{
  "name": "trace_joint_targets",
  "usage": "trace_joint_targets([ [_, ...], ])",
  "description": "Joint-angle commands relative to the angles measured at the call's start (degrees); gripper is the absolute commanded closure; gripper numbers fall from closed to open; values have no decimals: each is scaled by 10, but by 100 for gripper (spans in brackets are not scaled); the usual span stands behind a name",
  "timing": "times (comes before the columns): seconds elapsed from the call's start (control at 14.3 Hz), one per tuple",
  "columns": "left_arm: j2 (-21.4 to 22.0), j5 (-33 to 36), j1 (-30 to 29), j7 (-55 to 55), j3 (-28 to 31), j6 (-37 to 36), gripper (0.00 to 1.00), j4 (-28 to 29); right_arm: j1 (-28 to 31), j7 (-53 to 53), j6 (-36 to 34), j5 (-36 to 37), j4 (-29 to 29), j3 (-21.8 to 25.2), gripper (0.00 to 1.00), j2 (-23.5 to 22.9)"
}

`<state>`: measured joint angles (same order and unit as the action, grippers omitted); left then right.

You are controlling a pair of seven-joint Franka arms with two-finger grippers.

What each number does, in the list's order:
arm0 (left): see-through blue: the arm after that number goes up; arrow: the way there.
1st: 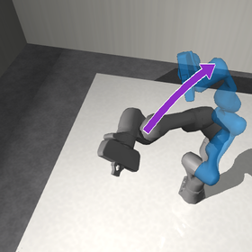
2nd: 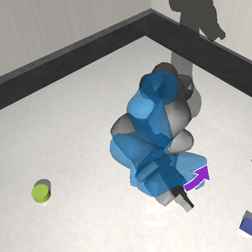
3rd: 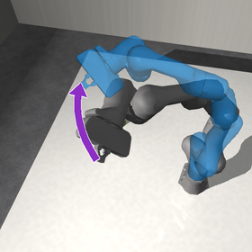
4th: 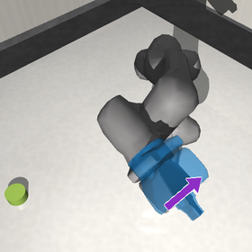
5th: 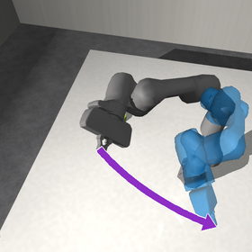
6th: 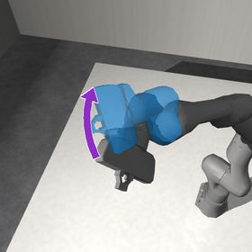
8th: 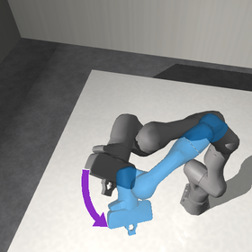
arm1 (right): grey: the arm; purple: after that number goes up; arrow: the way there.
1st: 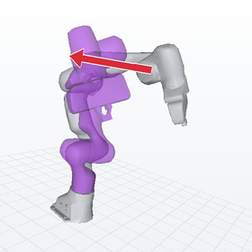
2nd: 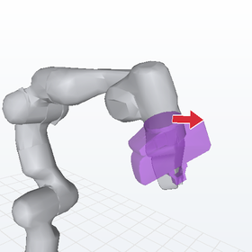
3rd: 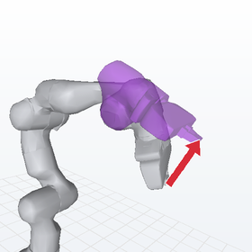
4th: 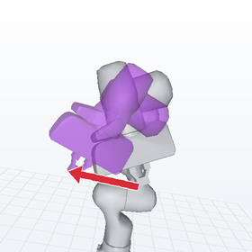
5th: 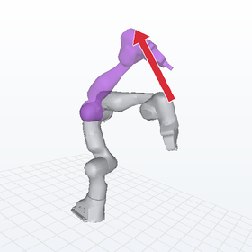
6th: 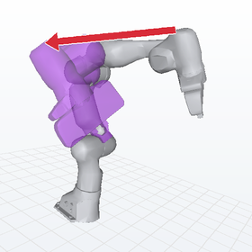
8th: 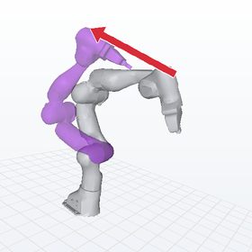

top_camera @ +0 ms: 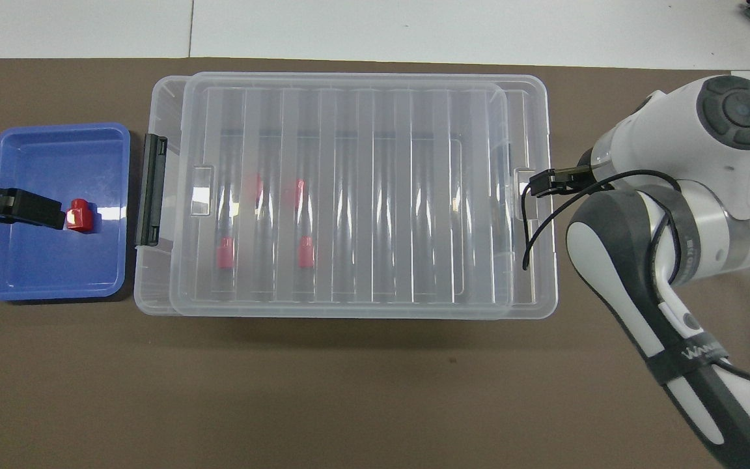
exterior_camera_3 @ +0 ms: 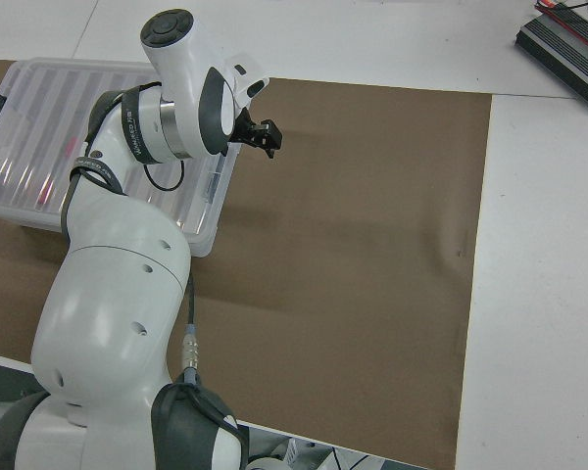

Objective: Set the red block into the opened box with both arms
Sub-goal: 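Slide the clear lid toward the right arm with the right gripper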

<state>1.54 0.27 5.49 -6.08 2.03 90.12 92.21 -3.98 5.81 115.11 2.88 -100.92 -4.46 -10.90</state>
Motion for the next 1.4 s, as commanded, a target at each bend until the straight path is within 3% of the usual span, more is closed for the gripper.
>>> trace_joint_targets([
  [0.0, 7, -6, -3, 4, 1, -12, 0, 2, 25, -50, -2, -4, -5, -4, 0, 2],
  [0.63, 15, -3, -49, 12, 3, -9, 0, 17, 94, -190, -10, -4, -6, -4, 0, 2],
  [0.98, 44, 0, -59, 31, 3, 114, 0, 111, 134, -283, -14, -4, -5, -4, 0, 2],
  [1.33, -2, -2, -69, 27, 3, 138, 0, 98, 153, -317, -14, -3, -5, -3, 0, 2],
])
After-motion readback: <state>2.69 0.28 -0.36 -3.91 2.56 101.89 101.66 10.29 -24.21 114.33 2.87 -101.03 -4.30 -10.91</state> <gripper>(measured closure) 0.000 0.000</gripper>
